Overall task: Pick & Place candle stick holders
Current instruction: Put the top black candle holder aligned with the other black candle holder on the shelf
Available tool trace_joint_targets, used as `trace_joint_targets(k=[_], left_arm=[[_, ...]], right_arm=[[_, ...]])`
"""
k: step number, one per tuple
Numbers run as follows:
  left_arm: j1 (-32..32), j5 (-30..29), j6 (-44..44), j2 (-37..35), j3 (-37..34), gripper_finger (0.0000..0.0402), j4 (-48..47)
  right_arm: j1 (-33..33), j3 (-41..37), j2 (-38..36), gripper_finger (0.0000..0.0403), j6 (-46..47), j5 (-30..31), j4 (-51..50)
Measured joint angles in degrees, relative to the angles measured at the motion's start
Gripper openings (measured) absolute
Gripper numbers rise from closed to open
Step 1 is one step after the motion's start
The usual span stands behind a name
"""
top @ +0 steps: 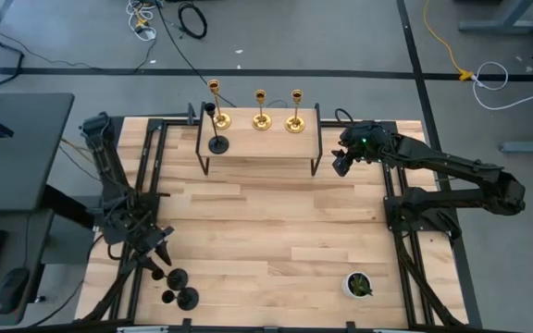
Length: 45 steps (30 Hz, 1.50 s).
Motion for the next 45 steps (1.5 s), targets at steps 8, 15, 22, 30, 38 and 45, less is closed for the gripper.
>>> trace_joint_targets(k=[8, 15, 22, 30, 38, 45], left_arm=[[-1.26, -5.09, 4.63, 1.30, -1.15, 0.0156, 5.29], [-1.28, -1.77, 6.12, 8.09, -1.15, 0.0156, 13.01], [-1.26, -0.50, 12.89, 16.24, -1.15, 0.0156, 25.60], [-1.09, -4.76, 16.55, 24.07, -1.13, 0.0156, 33.65], [-1.09, -4.09, 18.27, 27.05, -1.11, 0.0141, 35.89], [-1.09, -4.98, 22.12, 27.02, -1.08, 0.0073, 36.47]], right_arm=[[0.00, 0.00, 0.00, 0.0194, -0.02, 0.00, 0.01], [0.02, 0.00, 0.02, 0.0194, -0.39, 0.00, 0.02], [0.00, 0.00, 0.02, 0.0194, -0.37, 0.00, 0.02], [0.00, 0.00, 0.02, 0.0194, -0.35, 0.00, 0.07], [0.00, 0.00, 0.02, 0.0194, -0.66, 0.00, 0.51], [0.01, 0.00, 0.02, 0.0194, -0.49, 0.01, 0.53]])
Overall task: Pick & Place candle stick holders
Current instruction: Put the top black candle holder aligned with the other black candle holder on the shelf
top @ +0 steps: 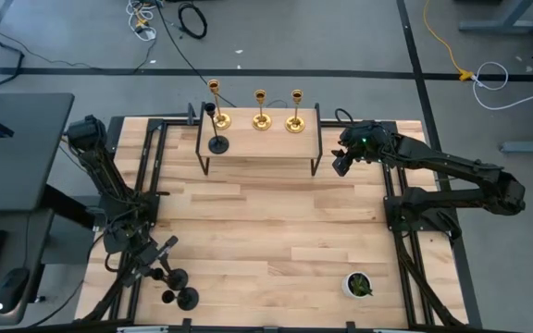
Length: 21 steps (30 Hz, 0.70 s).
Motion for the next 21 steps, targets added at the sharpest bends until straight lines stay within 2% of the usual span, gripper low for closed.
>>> trace_joint_targets(k=[6, 10, 21], left_arm=[[0.02, -1.39, 1.34, -0.04, 0.04, 0.0011, 0.29], [-0.06, -5.15, 1.36, -0.02, 0.04, 0.0019, 0.11], [0.00, -22.71, 7.15, -1.24, 0.04, 0.0016, -0.12]], right_arm=[[0.01, 0.00, 0.00, 0.0194, 0.47, -0.01, 0.00], [0.00, 0.00, 0.00, 0.0194, 0.48, -0.01, 0.00], [-0.01, 0.00, 0.02, 0.0194, 0.47, -0.01, 2.57]])
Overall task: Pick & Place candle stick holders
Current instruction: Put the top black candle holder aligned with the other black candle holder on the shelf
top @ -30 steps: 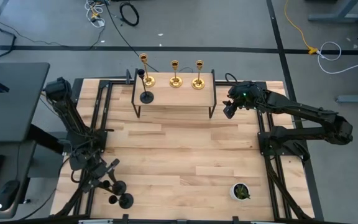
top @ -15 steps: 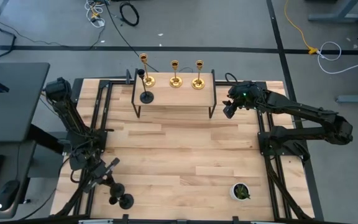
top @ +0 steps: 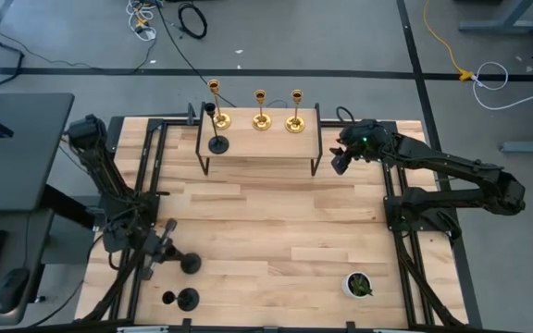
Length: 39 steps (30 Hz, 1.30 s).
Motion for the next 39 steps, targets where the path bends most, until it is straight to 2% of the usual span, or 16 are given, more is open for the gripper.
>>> trace_joint_targets(k=[5, 10, 13, 16, 20, 23, 29, 33, 39], left_arm=[[0.00, -8.95, 4.65, -3.49, 1.98, 0.0010, 0.10], [0.00, -12.27, 9.82, -7.08, 7.38, 0.0015, -1.81], [1.61, -14.28, 12.04, -8.53, 12.18, 0.0010, -9.76], [6.25, -13.93, 11.56, -9.42, 17.25, 0.0010, -19.64], [15.15, -6.32, 7.44, -9.84, 22.98, 0.0010, -31.21], [23.01, 0.38, 6.34, -9.75, 25.42, 0.0010, -35.73], [39.58, 17.54, 9.34, -9.76, 27.91, 0.0010, -35.56], [50.11, 25.76, 10.52, -9.65, 29.14, 0.0010, -35.46], [64.02, 41.95, 11.33, -9.54, 30.16, 0.0010, -30.33]], right_arm=[[0.00, 0.00, 0.00, 0.0194, 0.00, 0.01, 1.11], [0.00, 0.00, 0.00, 0.0194, -0.01, -0.01, 1.09], [0.00, 0.00, 0.00, 0.0194, 0.00, -0.01, 1.11], [0.00, 0.00, 0.00, 0.0194, 0.00, 0.00, 1.19], [0.01, 0.00, 0.00, 0.0194, 0.79, -0.01, 1.29], [0.00, 0.00, 0.00, 0.0194, 1.16, 0.00, 1.34], [0.00, 0.00, 0.02, 0.0194, 1.22, -0.01, 1.39], [0.01, 0.00, 0.02, 0.0194, 1.31, -0.01, 1.58], [0.02, 0.00, 0.02, 0.0194, 1.29, -0.01, 4.15]])
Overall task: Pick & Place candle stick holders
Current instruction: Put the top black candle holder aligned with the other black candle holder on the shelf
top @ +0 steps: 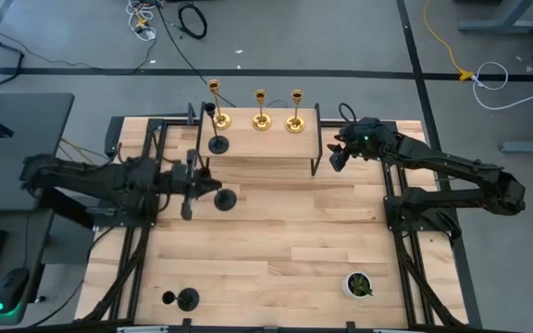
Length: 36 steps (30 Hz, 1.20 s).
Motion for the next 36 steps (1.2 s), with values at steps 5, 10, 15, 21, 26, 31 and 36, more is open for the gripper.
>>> trace_joint_targets(k=[5, 10, 15, 21, 26, 31, 36], left_arm=[[9.31, 6.57, -0.06, 3.53, 0.00, 0.0010, 2.35], [17.93, 14.58, -1.69, 10.10, 1.15, 0.0010, 8.00], [24.24, 21.49, -2.40, 19.23, 7.95, 0.0010, 7.99], [27.78, 25.97, -2.74, 29.78, 18.13, 0.0010, 4.57], [29.55, 26.93, -0.72, 33.86, 24.52, 0.0010, 0.83], [31.75, 26.95, 0.00, 34.82, 25.70, 0.0010, -0.08], [34.29, 25.77, -0.57, 36.25, 25.70, 0.0010, 1.78]], right_arm=[[-0.02, 0.00, 0.00, 0.0194, -0.37, 0.01, 1.83], [0.00, 0.00, 0.00, 0.0194, -0.39, 0.00, 1.92], [-0.02, 0.00, 0.00, 0.0194, -0.40, 0.01, 1.87], [0.00, 0.00, 0.00, 0.0194, -0.46, 0.00, 1.84], [-0.02, 0.00, 0.00, 0.0194, -0.86, 0.01, 1.80], [-0.02, 0.00, 0.00, 0.0194, -0.97, 0.00, 1.79], [-0.01, 0.00, 0.00, 0.0194, 0.23, 0.00, 1.83]])
